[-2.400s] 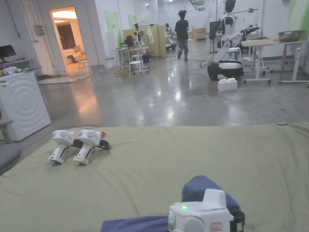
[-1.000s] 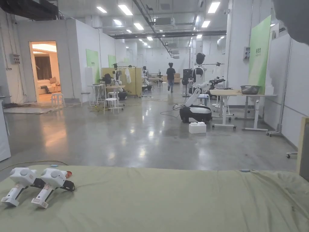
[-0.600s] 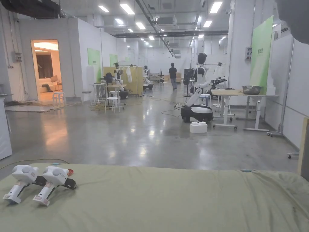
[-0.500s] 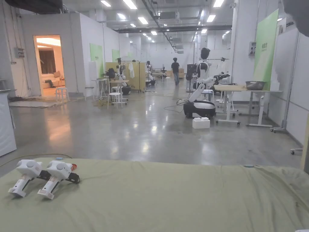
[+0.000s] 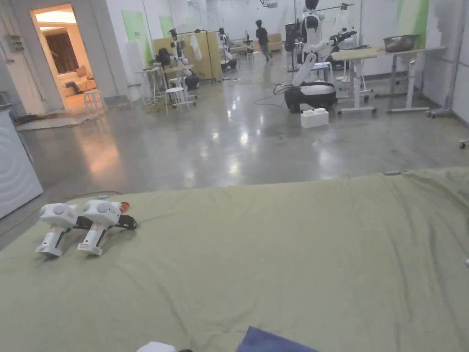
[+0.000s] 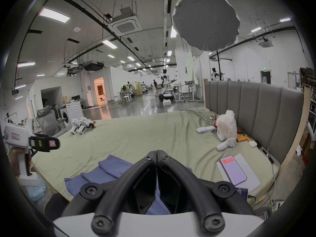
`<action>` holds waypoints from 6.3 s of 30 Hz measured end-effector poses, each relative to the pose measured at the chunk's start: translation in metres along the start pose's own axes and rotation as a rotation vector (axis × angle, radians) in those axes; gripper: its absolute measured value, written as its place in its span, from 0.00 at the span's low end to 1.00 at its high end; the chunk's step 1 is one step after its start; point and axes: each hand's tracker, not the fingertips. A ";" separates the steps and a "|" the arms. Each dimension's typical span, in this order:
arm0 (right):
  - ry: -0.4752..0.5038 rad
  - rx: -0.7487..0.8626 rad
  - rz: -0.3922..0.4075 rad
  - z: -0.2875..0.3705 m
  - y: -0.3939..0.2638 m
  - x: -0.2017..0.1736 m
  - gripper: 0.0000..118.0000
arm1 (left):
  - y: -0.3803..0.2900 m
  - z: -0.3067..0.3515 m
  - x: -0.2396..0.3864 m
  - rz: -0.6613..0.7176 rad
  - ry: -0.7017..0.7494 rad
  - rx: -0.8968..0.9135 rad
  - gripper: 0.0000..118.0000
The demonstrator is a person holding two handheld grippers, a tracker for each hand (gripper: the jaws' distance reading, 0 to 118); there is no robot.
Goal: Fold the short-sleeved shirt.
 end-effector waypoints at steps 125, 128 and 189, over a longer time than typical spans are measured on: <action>-0.179 0.242 0.031 -0.331 0.417 -0.005 0.00 | 0.395 -0.044 -0.138 0.016 0.341 0.532 0.00; -0.172 0.229 0.027 -0.344 0.415 -0.005 0.00 | 0.395 -0.062 -0.141 -0.008 0.358 0.511 0.00; -0.034 0.052 0.038 0.012 0.009 0.010 0.70 | -0.037 0.150 -0.009 -0.113 0.345 0.385 0.71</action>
